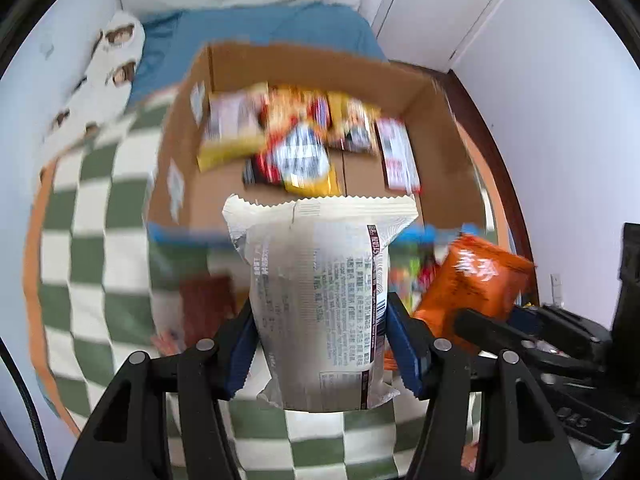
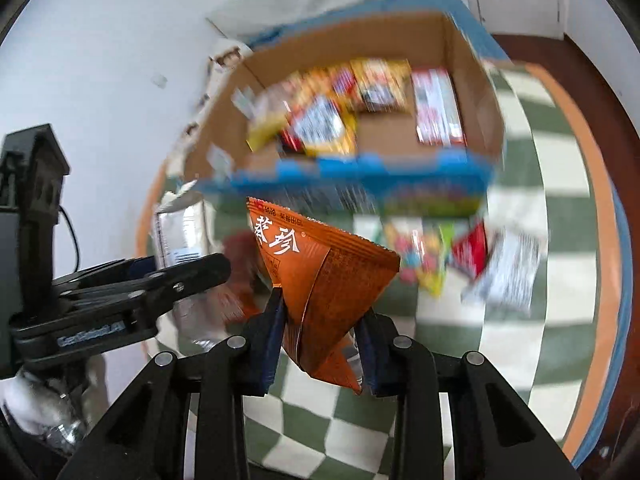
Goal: Organize snacks
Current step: 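Carry both packets over the cardboard box and lower them inside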
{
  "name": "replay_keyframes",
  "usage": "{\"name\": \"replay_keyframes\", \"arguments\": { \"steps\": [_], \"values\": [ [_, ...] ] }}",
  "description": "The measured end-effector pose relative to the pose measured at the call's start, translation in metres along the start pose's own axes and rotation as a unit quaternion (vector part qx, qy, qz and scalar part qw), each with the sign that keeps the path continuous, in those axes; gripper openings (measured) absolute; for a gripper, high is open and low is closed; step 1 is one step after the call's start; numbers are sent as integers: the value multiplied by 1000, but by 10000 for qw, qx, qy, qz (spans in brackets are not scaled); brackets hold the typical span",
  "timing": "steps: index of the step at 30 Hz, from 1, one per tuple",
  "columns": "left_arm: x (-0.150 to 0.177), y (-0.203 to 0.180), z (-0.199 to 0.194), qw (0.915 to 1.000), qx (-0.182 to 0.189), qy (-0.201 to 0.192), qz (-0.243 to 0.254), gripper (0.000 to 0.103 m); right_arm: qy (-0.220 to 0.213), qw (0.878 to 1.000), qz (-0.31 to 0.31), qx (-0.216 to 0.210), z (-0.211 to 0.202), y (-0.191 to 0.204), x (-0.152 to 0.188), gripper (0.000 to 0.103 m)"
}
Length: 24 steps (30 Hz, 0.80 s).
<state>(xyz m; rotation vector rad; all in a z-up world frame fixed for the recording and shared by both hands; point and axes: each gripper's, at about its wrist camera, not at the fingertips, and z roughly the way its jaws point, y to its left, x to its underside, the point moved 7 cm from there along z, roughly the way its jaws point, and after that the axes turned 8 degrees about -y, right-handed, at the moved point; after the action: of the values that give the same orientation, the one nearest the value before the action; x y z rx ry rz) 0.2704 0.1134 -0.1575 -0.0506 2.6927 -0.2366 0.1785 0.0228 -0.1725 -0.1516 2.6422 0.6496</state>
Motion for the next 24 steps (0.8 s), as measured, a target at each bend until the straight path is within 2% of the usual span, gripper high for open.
{"name": "replay_keyframes", "arguments": {
  "steps": [3, 6, 8, 13, 17, 22, 23, 24],
  "values": [
    [-40, -1, 16, 9998, -166, -61, 113, 57, -123, 9998, -183, 24, 1, 10, -41, 35],
    [-77, 5, 51, 9992, -337, 94, 200, 57, -146, 9988, -412, 220, 16, 10, -85, 35],
    [-92, 15, 70, 9985, -412, 294, 194, 57, -32, 9982, -499, 341, 26, 5, -114, 35],
    [-102, 41, 120, 9948, -633, 763, 250, 57, 425, 9956, -583, 595, 70, -18, -150, 35],
    [-98, 55, 156, 9912, -684, 1116, 215, 57, 905, 9924, -500, 674, 111, -41, -153, 35],
    [-84, 66, 191, 9869, -772, 1411, 141, 60, 1626, 9841, -297, 652, 159, -64, -136, 36],
    [-82, 69, 196, 9860, -798, 1462, 99, 64, 1786, 9808, -230, 750, 170, -70, -132, 40],
    [-78, 71, 203, 9849, -760, 1557, 24, 66, 1887, 9778, -243, 877, 180, -75, -129, 52]
  ]
}}
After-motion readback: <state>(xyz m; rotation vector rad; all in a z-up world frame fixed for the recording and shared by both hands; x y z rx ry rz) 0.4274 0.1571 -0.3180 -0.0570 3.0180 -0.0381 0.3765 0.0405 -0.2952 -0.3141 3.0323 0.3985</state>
